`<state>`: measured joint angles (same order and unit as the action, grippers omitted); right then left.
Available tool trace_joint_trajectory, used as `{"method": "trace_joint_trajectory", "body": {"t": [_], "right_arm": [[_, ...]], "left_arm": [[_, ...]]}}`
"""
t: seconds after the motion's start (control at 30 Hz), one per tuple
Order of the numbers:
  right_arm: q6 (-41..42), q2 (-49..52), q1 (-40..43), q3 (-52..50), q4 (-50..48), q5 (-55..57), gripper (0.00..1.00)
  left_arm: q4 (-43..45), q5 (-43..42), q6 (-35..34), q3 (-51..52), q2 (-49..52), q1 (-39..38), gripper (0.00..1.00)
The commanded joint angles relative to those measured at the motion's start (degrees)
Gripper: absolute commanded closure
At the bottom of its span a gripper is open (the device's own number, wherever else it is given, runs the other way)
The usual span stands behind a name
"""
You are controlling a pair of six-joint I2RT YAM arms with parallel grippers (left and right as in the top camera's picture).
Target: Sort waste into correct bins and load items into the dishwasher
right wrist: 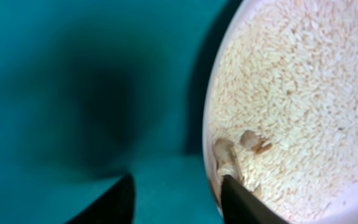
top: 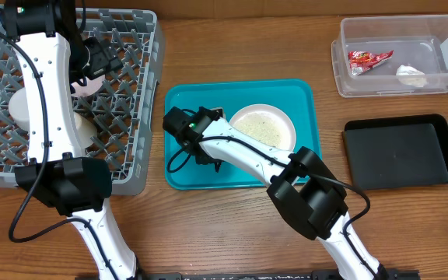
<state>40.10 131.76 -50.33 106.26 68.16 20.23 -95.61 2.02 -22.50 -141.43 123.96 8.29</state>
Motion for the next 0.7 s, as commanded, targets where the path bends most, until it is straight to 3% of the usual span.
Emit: {"method": "trace_joint_trajectory", "body": {"t": [0.0,0.13,0.2,0.3,0.47,0.67], "right_arm": [[0.46,0.28,-0.17,-0.15,-0.17,2.14,0.63],[0.46,0.28,-0.17,-0.15,-0.15,2.95,0.83],[0.46,0.28,-0.17,-0.15,-0.15,2.97,0.86],[0.46,0.28,-0.17,-0.2,-0.31,4.26,0.84],[0.46,0.28,-0.13,-0.2,-0.68,4.81,0.69],[0.46,0.28,0.15,-1.73,-2.75,5.44,0.66]], "left_arm": [[0.11,0.76,0.44,-0.66,-1.44,-0.07,0.0],[0.11,0.76,0.44,-0.66,-1.44,-0.07,0.0],[0.11,0.76,0.44,-0.66,-1.44,-0.07,0.0],[0.11,0.76,0.44,-0.66,-1.44,-0.07,0.0],[0.11,0.76,0.44,-0.66,-1.44,-0.07,0.0],[0.11,0.76,0.44,-0.66,-1.44,-0.07,0.0]]}}
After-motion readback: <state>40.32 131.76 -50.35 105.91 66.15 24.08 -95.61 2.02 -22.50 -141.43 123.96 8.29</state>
